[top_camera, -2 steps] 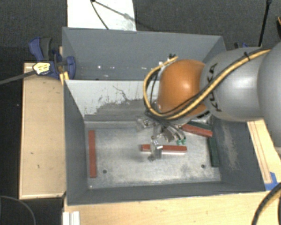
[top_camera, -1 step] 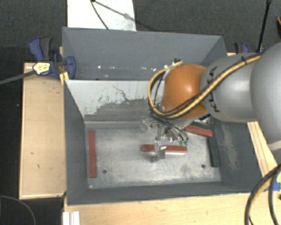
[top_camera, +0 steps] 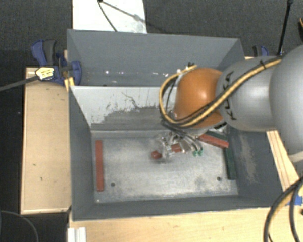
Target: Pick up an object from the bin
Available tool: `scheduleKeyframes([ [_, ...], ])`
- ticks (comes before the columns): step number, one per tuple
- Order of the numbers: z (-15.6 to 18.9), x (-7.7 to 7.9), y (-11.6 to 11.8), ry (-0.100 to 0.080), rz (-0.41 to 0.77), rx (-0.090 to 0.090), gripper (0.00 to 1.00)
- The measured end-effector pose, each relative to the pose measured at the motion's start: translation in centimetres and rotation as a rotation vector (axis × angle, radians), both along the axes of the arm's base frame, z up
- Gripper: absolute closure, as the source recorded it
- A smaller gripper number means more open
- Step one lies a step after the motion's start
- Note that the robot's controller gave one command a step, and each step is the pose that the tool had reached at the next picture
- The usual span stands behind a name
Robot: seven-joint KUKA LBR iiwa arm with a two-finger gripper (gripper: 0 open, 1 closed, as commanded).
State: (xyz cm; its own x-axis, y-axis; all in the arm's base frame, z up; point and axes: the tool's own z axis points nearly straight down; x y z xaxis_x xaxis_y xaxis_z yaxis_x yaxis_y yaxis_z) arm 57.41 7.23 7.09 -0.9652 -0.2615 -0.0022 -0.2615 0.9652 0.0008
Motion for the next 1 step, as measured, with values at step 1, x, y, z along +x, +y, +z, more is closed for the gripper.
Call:
scheduleKeyframes([
  [1,15.59,-4.41,-1.01,-0.007,0.344,-0.002,1.00],
])
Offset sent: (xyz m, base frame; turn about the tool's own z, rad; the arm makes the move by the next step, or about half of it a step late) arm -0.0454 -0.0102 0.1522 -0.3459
